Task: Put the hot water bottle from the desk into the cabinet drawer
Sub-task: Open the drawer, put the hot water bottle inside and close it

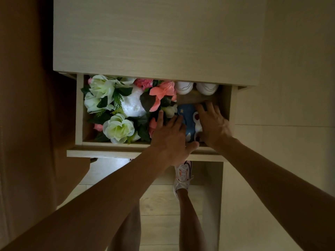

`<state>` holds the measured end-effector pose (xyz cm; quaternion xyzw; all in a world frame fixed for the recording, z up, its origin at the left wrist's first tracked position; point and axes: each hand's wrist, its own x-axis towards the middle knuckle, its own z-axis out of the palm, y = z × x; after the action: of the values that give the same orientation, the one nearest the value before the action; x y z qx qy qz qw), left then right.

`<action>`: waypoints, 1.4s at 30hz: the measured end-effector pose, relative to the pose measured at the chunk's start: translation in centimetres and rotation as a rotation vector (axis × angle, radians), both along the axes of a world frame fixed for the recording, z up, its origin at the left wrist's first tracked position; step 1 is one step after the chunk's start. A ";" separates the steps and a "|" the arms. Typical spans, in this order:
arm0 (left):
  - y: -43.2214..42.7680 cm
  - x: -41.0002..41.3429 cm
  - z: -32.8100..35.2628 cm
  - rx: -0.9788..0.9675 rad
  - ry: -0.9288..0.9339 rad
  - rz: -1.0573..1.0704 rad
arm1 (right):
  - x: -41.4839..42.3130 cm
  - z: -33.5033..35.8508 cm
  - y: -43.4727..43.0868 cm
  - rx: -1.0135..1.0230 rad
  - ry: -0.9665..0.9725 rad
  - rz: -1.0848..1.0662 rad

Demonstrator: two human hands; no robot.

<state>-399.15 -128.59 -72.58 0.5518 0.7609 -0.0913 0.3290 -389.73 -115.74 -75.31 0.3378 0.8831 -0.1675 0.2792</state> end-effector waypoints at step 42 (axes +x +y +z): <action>-7.9 -6.5 4.8 0.324 -0.625 1.514 | -0.9 6.3 -6.8 -0.652 0.498 -1.120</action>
<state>-405.62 -136.51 -67.77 -0.0681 0.8035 0.4224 0.4139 -390.61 -122.51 -69.01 0.5931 0.5180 -0.6157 0.0272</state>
